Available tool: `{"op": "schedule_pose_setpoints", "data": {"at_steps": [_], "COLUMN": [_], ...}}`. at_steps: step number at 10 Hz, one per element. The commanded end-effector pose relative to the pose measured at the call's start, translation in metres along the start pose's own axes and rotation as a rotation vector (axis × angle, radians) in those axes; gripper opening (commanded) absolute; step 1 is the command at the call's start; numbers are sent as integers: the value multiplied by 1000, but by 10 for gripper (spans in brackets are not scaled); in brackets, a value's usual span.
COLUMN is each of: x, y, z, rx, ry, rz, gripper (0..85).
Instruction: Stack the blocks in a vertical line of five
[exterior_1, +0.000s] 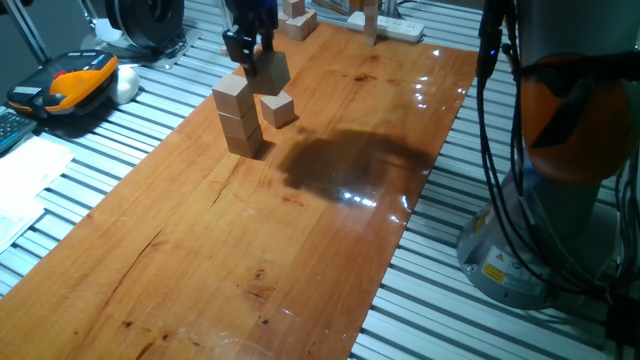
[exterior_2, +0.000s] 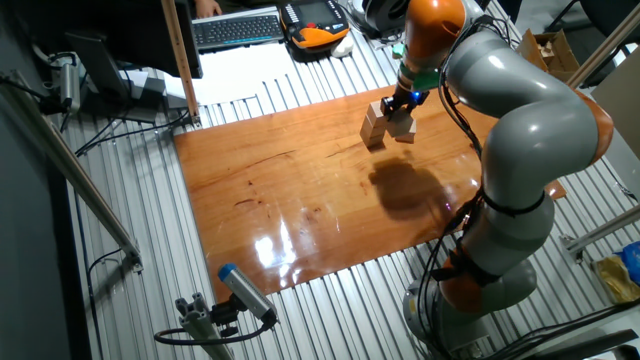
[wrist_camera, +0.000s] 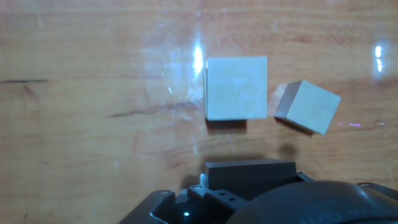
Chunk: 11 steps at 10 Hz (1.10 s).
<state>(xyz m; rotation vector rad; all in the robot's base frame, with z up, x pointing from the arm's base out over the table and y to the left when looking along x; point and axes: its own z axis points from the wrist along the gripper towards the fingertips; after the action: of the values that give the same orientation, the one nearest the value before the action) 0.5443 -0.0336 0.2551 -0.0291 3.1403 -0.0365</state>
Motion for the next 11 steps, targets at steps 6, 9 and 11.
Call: {"op": "schedule_pose_setpoints", "data": {"at_steps": [6, 9, 11], "x": [-23, -26, -26], "y": [-1, -2, -3], "z": [6, 7, 7], "rx": [0, -2, -6], "ry": [-15, -10, -7], "rz": [15, 15, 15], "gripper": [0, 0, 0]}}
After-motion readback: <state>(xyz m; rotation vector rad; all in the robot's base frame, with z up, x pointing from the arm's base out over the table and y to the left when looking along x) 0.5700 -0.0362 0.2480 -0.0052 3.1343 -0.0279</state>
